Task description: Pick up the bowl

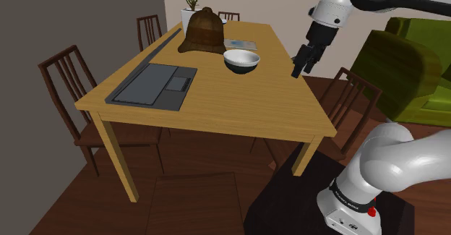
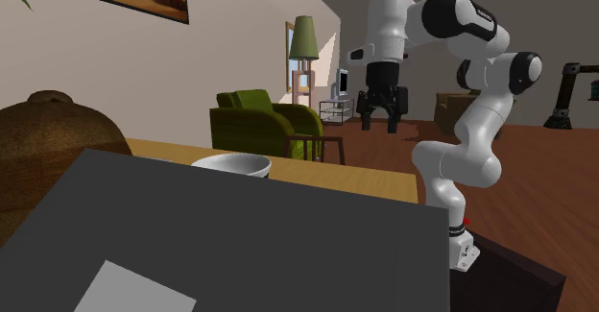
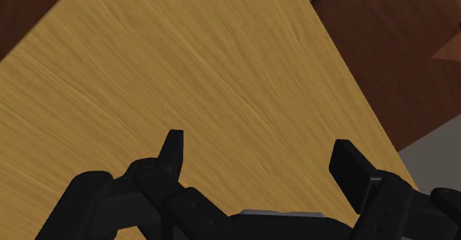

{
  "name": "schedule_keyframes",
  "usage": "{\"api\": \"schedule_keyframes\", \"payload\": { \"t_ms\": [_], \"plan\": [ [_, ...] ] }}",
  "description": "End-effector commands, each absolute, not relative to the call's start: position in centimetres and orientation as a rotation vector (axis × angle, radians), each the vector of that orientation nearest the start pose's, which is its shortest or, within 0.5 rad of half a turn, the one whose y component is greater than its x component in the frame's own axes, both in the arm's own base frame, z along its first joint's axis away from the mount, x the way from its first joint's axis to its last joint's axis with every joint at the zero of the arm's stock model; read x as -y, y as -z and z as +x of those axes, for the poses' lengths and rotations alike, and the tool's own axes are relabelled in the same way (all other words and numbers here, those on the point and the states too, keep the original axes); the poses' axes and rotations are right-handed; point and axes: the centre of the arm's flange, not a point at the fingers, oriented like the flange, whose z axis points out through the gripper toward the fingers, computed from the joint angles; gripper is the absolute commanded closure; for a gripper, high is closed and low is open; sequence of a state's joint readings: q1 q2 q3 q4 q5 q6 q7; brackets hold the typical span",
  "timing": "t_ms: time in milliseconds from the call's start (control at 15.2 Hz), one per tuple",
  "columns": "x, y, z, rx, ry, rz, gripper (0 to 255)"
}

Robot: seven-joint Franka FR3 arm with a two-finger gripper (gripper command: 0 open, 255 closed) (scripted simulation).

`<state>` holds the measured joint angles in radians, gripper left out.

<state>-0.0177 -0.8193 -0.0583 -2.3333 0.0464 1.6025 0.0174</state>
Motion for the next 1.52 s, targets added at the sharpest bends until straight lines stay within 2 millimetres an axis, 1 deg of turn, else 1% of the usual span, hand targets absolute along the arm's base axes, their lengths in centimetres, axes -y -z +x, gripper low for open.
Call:
{"api": "schedule_keyframes", "payload": {
  "t_ms": [0,726,1452],
  "plan": [
    [2.4,-61.4,30.1,-0.116,0.137,-3.049,0],
    [10.4,-60.4,43.0,-0.208,0.087,-2.997,0],
    [18.9,-58.5,55.5,-0.296,0.039,-2.941,0]
  ]
}}
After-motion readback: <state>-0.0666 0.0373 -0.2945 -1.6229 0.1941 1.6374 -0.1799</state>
